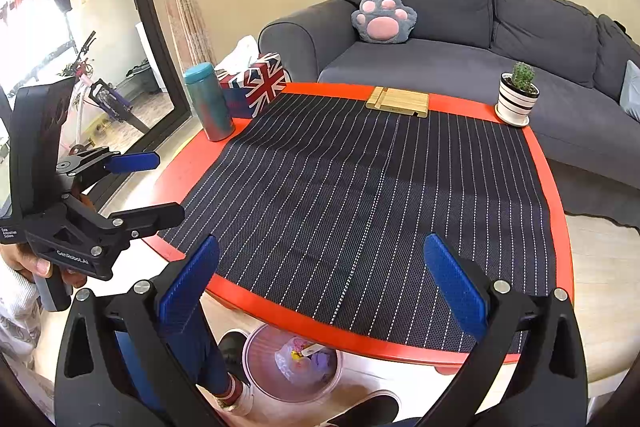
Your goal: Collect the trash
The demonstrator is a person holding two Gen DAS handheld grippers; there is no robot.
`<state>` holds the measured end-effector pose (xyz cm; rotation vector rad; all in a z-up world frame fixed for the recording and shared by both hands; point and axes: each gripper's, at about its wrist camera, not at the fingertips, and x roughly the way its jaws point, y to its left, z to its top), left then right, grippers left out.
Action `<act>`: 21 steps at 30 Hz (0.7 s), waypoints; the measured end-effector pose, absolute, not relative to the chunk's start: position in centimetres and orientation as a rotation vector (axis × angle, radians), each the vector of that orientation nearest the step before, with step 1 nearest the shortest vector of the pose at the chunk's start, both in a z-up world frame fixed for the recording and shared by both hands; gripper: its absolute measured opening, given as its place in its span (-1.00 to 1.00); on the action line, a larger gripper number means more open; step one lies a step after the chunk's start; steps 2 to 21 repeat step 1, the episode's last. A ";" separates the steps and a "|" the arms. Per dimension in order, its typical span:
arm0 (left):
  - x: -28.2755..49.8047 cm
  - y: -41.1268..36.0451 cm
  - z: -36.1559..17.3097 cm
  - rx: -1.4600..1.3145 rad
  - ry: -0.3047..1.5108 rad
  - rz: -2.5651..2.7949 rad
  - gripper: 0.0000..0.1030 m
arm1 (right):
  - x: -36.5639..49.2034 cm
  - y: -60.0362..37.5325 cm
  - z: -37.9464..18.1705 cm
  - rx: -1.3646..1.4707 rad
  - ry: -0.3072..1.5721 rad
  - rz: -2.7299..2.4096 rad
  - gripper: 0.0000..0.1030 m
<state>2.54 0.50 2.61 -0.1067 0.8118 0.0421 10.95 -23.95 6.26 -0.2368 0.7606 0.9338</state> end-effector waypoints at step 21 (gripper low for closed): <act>2.6 0.6 2.5 -0.111 0.814 0.045 0.88 | 11.0 -23.9 6.2 -0.236 0.762 0.933 0.94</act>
